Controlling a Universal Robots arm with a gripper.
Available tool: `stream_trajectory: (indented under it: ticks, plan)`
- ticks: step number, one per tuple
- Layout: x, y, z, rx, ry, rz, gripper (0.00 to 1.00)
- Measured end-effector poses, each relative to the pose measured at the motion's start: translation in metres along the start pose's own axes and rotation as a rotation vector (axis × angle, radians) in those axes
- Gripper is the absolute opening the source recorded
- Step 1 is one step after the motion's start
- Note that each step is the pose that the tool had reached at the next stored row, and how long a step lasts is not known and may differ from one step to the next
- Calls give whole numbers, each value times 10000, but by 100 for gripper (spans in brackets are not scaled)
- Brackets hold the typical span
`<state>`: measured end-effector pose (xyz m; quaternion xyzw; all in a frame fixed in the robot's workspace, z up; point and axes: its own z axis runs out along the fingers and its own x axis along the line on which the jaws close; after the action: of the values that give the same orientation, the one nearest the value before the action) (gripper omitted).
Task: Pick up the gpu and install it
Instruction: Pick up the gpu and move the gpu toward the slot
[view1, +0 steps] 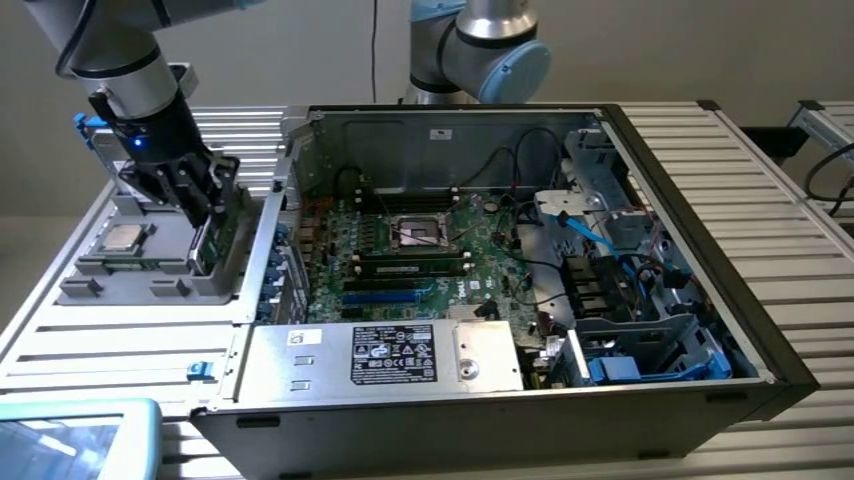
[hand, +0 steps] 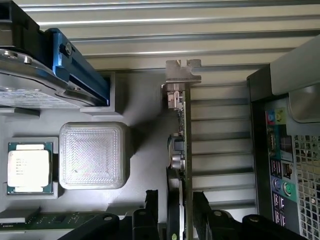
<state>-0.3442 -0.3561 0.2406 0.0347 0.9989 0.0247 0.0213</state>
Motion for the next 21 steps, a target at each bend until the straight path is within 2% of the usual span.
stream_trajectory:
  ticks: [1,3,11,14,21]
  plan:
    - [0,0,0,0,0,0,39]
    - [-1,0,-1,1,3,-1,27]
    - [-2,0,-2,0,0,-1,27]
    - [-6,5,-103,-6,-4,0,27]
    - [-18,21,-418,-7,-14,-1,27]
